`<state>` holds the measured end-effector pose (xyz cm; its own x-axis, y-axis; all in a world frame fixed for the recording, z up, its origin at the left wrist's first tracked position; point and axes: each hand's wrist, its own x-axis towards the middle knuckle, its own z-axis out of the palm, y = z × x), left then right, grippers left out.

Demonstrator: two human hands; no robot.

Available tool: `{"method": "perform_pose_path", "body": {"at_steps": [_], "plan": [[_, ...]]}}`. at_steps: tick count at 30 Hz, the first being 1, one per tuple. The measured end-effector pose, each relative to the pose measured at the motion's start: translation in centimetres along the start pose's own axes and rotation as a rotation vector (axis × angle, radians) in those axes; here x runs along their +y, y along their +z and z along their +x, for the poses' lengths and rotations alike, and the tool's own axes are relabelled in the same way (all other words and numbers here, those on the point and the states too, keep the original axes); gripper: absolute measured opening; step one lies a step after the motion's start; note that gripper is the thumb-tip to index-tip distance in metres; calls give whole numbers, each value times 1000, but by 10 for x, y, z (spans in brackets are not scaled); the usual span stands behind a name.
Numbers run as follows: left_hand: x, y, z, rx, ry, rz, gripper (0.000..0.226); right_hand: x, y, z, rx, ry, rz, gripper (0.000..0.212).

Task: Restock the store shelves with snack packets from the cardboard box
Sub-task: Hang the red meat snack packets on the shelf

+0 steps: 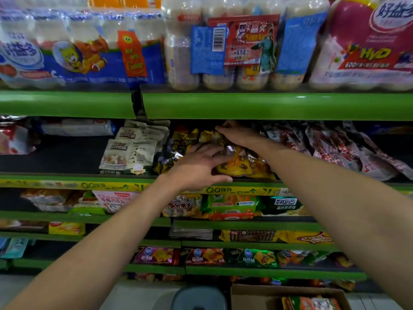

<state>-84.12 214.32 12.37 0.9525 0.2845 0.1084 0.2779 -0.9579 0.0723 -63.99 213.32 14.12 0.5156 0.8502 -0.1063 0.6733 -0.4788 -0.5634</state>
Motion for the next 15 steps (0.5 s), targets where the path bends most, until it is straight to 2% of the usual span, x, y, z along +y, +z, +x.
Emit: {"method": "perform_pose_path", "body": {"at_steps": [4, 7, 11, 15], "plan": [[2, -6, -8, 43, 11, -33, 87, -15, 4, 2, -54, -119, 111, 43], [-9, -7, -20, 57, -55, -23, 87, -18, 6, 4, -98, -170, 61, 44], [-23, -5, -36, 19, -121, -45, 92, -23, 7, 5, -56, -189, 4, 46], [-27, -5, -43, 131, -117, -104, 93, -51, 18, 1, -19, -336, 28, 45]]}}
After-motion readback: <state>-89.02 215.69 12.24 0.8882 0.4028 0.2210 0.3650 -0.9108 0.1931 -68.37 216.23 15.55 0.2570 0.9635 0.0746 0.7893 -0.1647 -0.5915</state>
